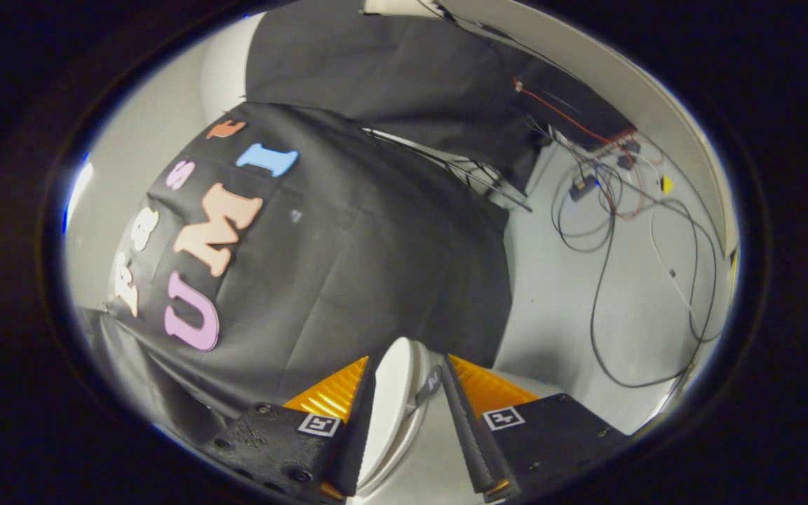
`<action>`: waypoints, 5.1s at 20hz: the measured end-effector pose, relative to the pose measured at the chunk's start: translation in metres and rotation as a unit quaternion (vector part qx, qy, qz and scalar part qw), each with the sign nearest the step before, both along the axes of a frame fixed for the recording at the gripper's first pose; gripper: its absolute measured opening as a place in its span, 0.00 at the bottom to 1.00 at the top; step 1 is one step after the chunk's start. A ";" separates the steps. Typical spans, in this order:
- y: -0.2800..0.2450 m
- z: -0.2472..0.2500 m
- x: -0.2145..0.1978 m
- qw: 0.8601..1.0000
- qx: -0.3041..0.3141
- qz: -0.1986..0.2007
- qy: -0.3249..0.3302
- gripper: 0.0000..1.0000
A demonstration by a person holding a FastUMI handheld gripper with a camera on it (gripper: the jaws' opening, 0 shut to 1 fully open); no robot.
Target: Open the toilet lid.
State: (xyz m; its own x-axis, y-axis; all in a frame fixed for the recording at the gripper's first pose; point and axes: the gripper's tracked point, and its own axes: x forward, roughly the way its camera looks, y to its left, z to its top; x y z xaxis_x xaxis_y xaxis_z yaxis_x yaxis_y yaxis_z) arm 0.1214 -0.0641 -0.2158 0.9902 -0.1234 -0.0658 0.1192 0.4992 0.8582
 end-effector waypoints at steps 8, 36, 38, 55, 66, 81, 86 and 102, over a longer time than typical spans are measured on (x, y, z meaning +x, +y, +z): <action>0.010 -0.036 0.062 0.997 0.066 0.037 0.005 0.52; 0.132 0.143 0.076 0.992 -0.069 0.102 -0.038 0.04; 0.160 0.165 0.073 0.989 -0.091 0.110 -0.048 0.04; 0.372 0.226 0.046 0.940 -0.257 0.214 -0.065 0.05; 0.486 0.199 0.032 0.877 -0.376 0.298 -0.043 0.05; 0.540 0.179 0.016 0.824 -0.468 0.316 -0.049 0.20; 0.541 0.229 -0.016 0.820 -0.467 0.305 -0.130 0.38; 0.282 0.296 0.003 0.864 -0.490 0.101 -0.054 0.50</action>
State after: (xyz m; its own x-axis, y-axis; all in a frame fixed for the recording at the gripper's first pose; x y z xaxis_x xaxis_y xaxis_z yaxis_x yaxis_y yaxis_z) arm 0.1241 0.2179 0.0804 0.9919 0.1088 0.0658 -0.1098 0.9939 0.0122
